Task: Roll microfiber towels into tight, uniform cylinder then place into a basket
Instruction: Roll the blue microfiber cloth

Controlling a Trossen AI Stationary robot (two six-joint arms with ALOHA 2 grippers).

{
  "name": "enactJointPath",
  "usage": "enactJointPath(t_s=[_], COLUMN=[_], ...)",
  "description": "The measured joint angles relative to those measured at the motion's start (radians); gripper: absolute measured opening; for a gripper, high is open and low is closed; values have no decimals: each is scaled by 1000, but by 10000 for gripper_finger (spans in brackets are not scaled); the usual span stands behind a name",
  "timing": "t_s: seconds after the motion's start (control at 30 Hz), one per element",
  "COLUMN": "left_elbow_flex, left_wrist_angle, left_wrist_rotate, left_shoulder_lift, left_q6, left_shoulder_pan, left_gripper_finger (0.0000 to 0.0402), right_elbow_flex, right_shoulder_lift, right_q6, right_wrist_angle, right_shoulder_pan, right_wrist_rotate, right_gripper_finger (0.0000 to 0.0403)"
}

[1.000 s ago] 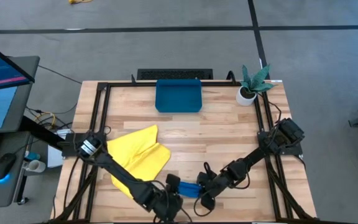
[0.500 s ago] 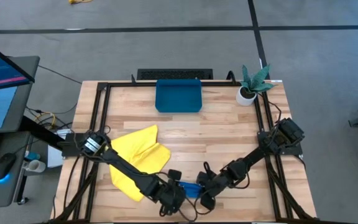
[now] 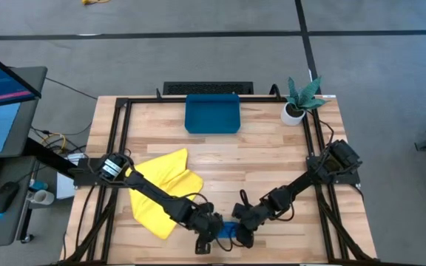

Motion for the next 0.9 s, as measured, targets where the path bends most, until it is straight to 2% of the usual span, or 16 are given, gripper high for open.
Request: enactJointPath(t_s=[0.17, 0.3, 0.4, 0.6, 0.77, 0.9], left_elbow_flex=[0, -1, -1, -2, -2, -3], left_wrist_angle=[-4, -15, -21, -24, -28, -30], left_wrist_rotate=[119, 168, 205, 262, 273, 277], left_shoulder_lift=[2, 4, 6, 7, 7, 7], left_q6=[-73, -101, -117, -134, -134, -134], left_shoulder_pan=[30, 51, 67, 90, 99, 101], left_gripper_finger=[55, 14, 16, 28, 16, 21], right_elbow_flex=[1, 1, 1, 1, 1, -1], right_shoulder_lift=[2, 2, 2, 2, 2, -26], right_q6=[45, 59, 66, 13, -11, -56], right_wrist_angle=[3, 6, 8, 8, 8, -21], right_shoulder_pan=[-11, -13, -12, -15, -16, -11], right_wrist_rotate=[-52, -93, -129, -143, -147, -131], right_gripper_finger=[34, 28, 37, 86, 127, 143])
